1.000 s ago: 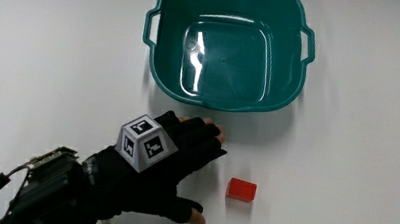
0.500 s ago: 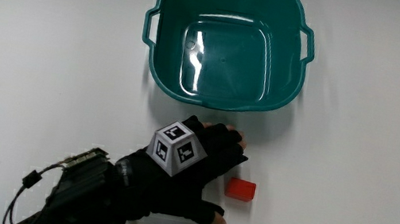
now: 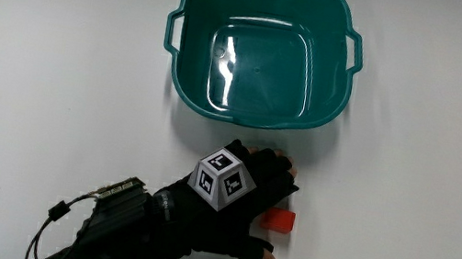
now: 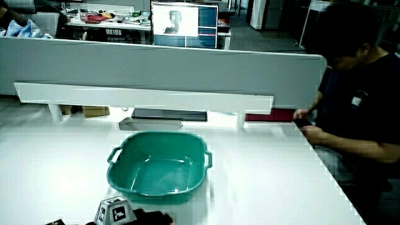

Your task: Pick red block

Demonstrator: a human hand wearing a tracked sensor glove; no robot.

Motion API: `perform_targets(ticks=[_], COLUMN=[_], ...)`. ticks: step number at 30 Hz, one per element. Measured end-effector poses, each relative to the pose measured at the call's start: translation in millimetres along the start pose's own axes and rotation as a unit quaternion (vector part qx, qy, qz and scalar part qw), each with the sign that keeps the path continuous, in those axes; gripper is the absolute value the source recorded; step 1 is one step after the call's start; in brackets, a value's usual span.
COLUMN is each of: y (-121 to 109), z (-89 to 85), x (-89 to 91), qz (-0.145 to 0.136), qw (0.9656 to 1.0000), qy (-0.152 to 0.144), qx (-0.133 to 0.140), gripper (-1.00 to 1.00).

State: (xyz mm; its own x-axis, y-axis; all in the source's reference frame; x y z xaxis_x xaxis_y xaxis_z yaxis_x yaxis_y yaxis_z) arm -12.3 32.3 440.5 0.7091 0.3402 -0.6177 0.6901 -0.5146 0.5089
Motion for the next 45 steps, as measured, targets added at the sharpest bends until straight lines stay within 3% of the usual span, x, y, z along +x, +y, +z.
perform_targets(ticks=[10, 22, 36, 38, 45], y=[0.1, -2.5, -2.7, -1.4, -2.5], z=[-0.8, -2.6, -3.4, -6.1, -5.4], x=[1.8, 2.9, 5.4, 3.1, 3.4], qz=[-0.012, -0.028, -0.031, -0.036, -0.039], qw=[0.9997, 0.9963, 0.9947, 0.9943, 0.9939], qy=[-0.001, -0.004, -0.008, -0.023, -0.03], qx=[0.023, 0.082, 0.097, 0.098, 0.098], gripper=[0.12, 0.4, 0.72, 0.77, 0.93])
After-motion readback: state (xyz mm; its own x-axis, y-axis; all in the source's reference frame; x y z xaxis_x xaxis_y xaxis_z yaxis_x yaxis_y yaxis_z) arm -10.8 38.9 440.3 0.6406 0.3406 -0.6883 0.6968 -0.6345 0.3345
